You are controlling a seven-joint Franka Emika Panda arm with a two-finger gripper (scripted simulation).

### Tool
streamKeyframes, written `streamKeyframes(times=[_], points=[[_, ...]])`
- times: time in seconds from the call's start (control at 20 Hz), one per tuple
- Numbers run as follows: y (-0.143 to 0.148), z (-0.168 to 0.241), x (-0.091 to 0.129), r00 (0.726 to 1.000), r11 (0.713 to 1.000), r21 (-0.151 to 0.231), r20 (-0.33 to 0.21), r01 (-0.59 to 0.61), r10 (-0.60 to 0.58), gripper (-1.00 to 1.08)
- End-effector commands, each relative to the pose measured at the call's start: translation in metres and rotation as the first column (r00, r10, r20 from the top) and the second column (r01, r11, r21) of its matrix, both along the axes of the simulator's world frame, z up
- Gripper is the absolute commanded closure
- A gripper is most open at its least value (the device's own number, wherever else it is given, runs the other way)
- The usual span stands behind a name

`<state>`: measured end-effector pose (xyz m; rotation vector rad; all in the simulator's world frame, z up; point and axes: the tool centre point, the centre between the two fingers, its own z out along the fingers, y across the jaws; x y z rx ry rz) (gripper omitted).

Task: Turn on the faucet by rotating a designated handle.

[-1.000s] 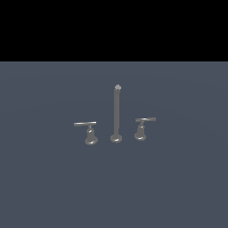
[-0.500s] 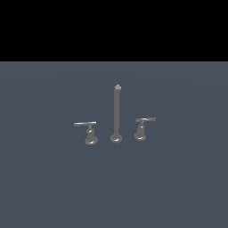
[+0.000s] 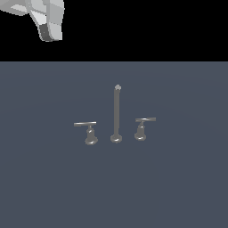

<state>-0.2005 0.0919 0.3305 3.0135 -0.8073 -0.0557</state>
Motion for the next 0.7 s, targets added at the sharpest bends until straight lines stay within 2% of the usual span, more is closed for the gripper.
streamKeyframes(times=[0.0,0.3,0.65], points=[[0.007,-0.015,0.008,0.998,0.998,0.001,0.003,0.057,-0.057,1.08],[0.021,-0.049,0.030,0.983,0.983,0.003,0.008,0.185,-0.185,1.08],[0.033,-0.087,0.057,0.947,0.947,0.007,0.013,0.321,-0.321,1.08]])
